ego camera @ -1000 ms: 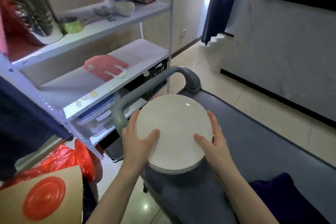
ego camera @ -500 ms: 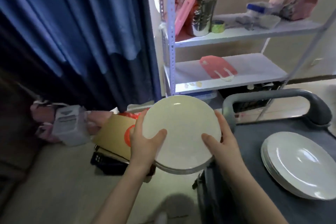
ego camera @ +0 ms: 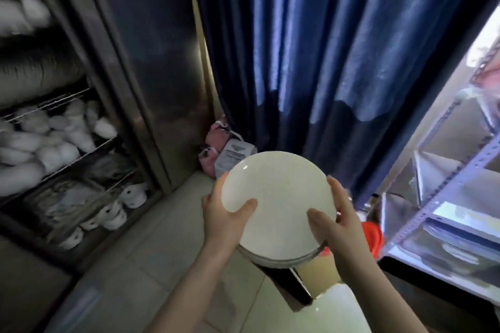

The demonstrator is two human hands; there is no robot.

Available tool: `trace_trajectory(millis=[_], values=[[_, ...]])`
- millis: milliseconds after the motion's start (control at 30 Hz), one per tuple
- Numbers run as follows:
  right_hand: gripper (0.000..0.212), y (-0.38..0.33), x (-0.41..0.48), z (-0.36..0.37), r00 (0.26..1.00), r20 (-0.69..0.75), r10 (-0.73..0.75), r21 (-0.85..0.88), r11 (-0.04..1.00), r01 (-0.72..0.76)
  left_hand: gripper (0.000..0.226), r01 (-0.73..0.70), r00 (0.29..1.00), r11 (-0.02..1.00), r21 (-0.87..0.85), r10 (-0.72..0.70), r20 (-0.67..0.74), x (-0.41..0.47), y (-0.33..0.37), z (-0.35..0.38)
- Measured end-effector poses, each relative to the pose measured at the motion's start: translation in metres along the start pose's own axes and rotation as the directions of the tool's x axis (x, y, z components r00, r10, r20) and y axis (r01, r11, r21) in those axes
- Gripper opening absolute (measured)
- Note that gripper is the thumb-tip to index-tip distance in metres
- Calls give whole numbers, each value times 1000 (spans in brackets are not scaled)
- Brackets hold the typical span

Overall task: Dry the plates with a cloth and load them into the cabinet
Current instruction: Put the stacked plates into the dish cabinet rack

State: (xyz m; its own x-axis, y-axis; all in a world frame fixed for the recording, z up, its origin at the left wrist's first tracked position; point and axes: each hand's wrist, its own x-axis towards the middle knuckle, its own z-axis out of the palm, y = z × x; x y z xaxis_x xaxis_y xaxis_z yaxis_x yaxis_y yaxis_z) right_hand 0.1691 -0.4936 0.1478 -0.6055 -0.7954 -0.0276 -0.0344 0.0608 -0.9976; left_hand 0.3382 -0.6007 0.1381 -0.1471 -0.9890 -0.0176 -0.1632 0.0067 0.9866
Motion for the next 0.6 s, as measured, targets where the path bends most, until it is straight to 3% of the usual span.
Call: trace_trajectory(millis=[233, 600], values=[[64, -22, 62, 133, 968, 252, -16, -18, 1000, 21, 77, 9, 969, 997, -80, -29, -246, 81, -14, -95], [66, -8, 185, 311, 848, 530, -12, 8, 1000, 9, 73, 51, 817, 995, -83, -89, -570, 198, -43, -193]])
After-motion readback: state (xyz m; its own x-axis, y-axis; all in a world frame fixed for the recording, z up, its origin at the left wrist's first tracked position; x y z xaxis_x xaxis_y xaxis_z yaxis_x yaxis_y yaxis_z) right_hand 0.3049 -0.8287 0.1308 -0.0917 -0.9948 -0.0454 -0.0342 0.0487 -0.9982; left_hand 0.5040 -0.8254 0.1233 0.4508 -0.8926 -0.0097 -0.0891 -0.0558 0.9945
